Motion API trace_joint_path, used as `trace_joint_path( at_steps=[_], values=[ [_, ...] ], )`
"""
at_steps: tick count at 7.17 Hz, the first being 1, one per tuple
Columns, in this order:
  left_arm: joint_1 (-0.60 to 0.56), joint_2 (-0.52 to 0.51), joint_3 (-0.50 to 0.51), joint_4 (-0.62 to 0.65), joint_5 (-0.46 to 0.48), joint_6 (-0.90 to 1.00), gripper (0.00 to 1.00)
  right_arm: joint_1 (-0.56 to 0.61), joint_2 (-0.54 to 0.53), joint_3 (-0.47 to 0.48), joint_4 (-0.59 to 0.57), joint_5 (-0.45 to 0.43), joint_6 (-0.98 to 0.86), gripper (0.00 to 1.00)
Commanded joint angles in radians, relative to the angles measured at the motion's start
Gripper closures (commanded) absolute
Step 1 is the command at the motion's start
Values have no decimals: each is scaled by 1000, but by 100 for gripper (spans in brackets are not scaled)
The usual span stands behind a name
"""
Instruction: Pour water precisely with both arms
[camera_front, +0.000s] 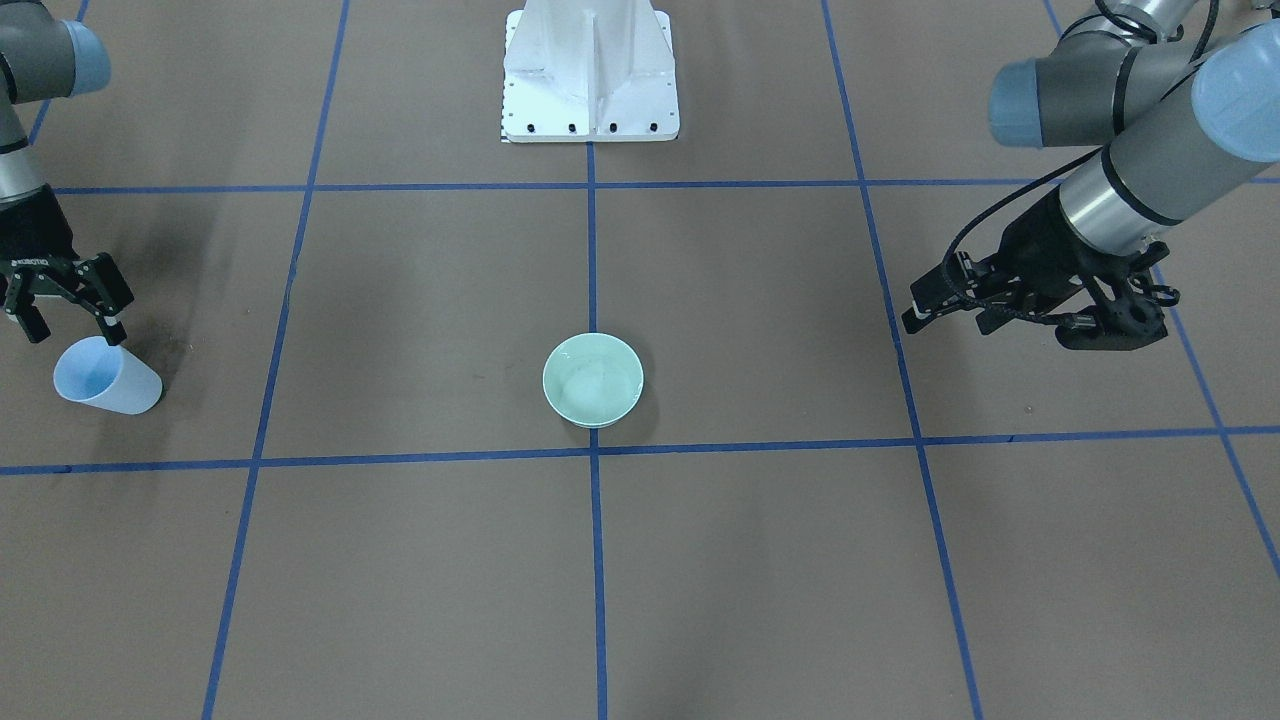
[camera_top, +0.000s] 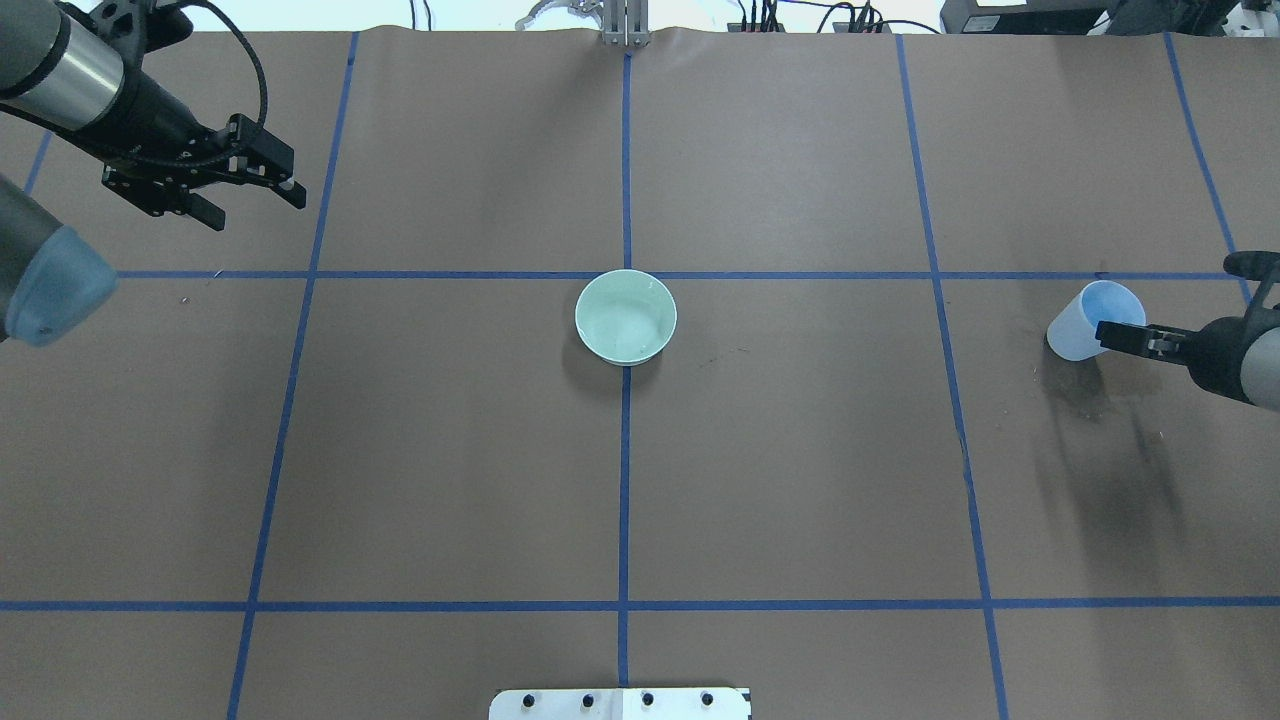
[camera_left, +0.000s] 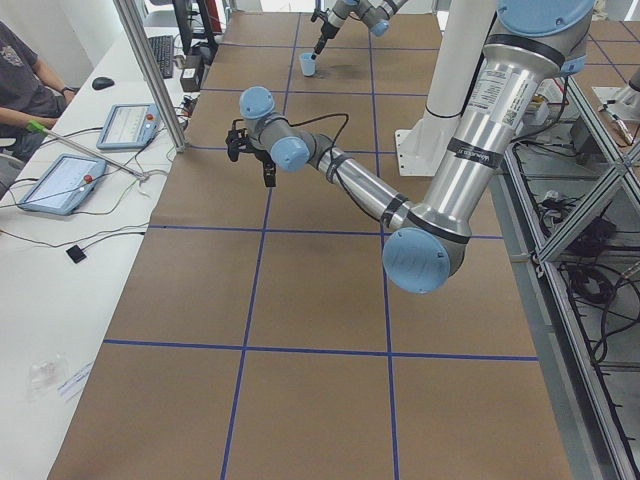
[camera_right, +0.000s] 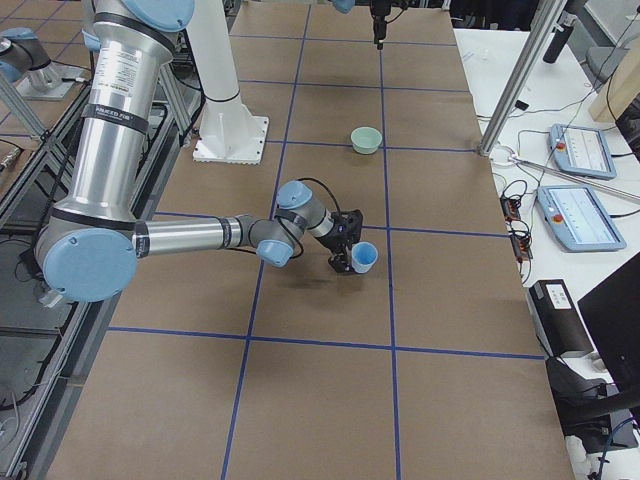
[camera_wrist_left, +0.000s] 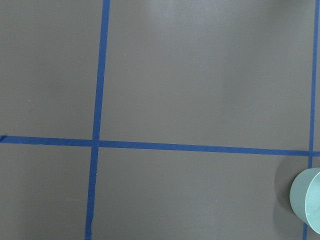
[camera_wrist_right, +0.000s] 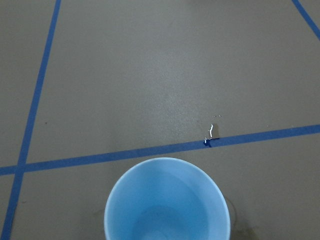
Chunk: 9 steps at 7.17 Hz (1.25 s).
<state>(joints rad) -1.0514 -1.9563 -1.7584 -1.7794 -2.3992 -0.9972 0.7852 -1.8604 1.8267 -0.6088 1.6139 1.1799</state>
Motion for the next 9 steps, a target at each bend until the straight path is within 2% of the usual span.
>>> trace_joint_path(
  at_steps=[1,3,4,6,7,8,9],
  values=[
    [17,-1,2,2,12,-4,0,3,-72,97,1,30,-3,0],
    [103,-33,2,2,85,-102,0,35,-94,118,0,94,-15,0],
    [176,-76,5,2,113,-180,0,108,-88,100,-11,213,-129,0],
    [304,-183,55,33,248,-244,0,423,-44,-42,-44,537,-530,1],
    [348,-276,127,64,291,-273,0,545,22,-93,-171,655,-713,0],
    [375,-367,233,61,316,-287,0,624,64,-96,-307,710,-858,0],
    [420,-415,306,45,354,-287,1,662,76,-96,-389,737,-976,1]
  ],
)
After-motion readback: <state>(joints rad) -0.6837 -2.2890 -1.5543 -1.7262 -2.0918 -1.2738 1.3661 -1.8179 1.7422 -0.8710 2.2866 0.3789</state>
